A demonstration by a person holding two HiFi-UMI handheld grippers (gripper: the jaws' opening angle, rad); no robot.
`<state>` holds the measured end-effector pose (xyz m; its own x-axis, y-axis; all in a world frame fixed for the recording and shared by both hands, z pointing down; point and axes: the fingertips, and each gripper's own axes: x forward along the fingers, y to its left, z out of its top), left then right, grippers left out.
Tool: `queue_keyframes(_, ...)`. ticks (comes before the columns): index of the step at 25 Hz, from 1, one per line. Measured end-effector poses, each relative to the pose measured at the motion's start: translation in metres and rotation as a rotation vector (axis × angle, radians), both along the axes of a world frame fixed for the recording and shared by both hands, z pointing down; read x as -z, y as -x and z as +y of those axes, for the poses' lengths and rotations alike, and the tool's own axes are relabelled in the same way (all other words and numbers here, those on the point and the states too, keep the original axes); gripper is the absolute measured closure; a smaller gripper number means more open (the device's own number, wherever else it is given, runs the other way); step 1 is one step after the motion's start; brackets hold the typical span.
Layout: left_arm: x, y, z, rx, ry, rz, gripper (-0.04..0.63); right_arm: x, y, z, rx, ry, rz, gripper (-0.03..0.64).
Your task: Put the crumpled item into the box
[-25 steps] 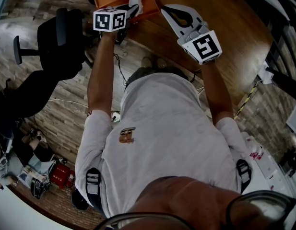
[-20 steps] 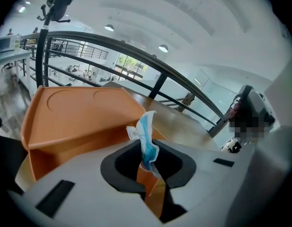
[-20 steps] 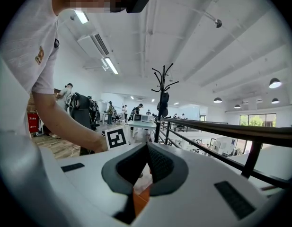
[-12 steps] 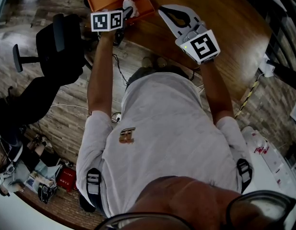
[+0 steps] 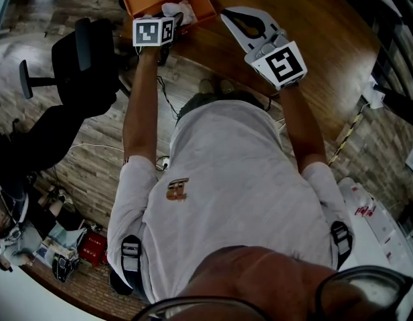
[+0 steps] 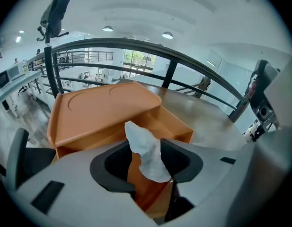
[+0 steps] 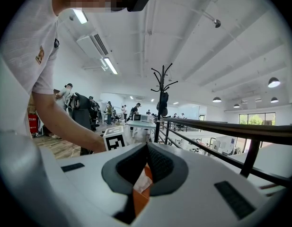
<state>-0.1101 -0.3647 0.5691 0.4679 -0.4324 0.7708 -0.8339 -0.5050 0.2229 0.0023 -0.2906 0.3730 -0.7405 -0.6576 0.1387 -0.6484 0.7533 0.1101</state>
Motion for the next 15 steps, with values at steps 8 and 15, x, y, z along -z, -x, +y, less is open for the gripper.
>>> queue_keyframes(8, 0.009, 0.014, 0.002, 0.050, -0.061, -0.040, 0.391, -0.002, 0.000, 0.004, 0.018, 0.000, -0.003, 0.584)
queue_keyframes(15, 0.028, 0.028, 0.006, 0.103, -0.122, -0.049, 0.391, -0.001, 0.002, 0.009, 0.045, -0.024, -0.003, 0.584)
